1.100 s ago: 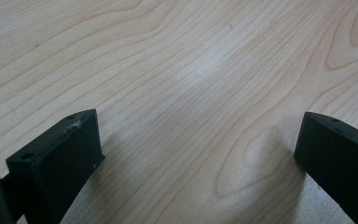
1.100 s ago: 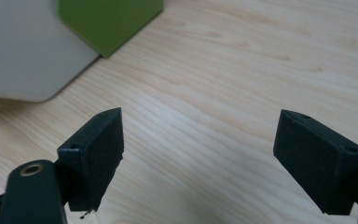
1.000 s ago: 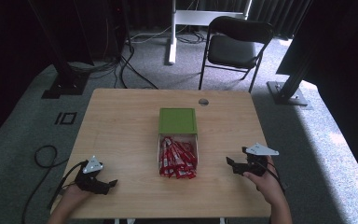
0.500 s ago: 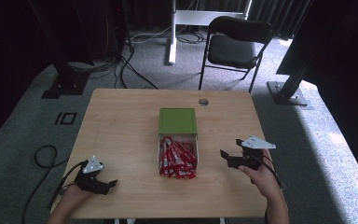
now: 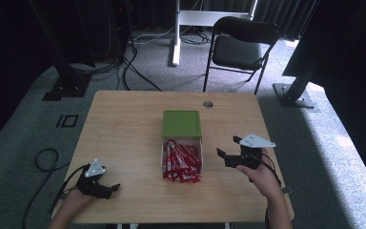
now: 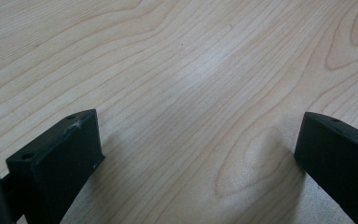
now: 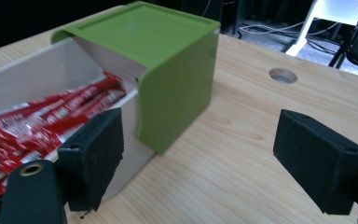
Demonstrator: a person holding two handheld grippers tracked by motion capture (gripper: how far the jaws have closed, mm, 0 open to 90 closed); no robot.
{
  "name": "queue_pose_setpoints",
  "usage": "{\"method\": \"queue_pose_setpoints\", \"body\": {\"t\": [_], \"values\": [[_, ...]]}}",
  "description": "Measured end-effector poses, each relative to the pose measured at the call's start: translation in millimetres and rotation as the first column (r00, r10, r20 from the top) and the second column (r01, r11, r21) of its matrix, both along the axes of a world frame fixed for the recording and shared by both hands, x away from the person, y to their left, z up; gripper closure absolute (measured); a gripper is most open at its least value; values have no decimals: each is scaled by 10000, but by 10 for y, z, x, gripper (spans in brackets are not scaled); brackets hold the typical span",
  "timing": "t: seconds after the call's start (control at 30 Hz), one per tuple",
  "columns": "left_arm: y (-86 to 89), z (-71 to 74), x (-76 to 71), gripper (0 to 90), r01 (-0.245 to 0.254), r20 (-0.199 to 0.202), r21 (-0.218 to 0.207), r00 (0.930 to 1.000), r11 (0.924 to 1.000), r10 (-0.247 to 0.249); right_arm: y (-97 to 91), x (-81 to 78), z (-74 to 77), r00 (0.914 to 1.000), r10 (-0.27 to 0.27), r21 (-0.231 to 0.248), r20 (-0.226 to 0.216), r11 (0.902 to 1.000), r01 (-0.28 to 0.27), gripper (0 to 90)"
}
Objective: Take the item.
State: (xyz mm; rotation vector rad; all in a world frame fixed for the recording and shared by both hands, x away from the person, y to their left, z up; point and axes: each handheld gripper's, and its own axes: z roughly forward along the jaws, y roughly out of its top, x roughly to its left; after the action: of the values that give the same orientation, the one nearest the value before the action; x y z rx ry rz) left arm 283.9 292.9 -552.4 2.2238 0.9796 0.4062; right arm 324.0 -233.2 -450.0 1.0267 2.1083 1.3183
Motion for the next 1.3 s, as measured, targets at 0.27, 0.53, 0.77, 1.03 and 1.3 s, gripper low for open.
{"method": "queue_pose_setpoints", "body": {"t": [0.27,0.53,0.77,1.03,1.3], "values": [[0,0,0,15,-1,1,0,10000,10000,1,215,22,102,9987,492,230,130,9985,-495,160],[0,0,0,15,5,7,6,10000,10000,-5,434,23,145,9943,1033,417,253,9937,-1043,159],[-1,-1,0,15,-4,-3,-7,10000,10000,4,646,29,162,9897,1406,264,264,9896,-1413,160],[0,0,0,14,1,4,2,10000,10000,-1,886,26,134,9836,1800,157,71,9835,-1801,176],[0,0,0,15,3,8,3,10000,10000,-3,1081,28,96,9791,2012,-7,-287,9795,-2013,205]]}}
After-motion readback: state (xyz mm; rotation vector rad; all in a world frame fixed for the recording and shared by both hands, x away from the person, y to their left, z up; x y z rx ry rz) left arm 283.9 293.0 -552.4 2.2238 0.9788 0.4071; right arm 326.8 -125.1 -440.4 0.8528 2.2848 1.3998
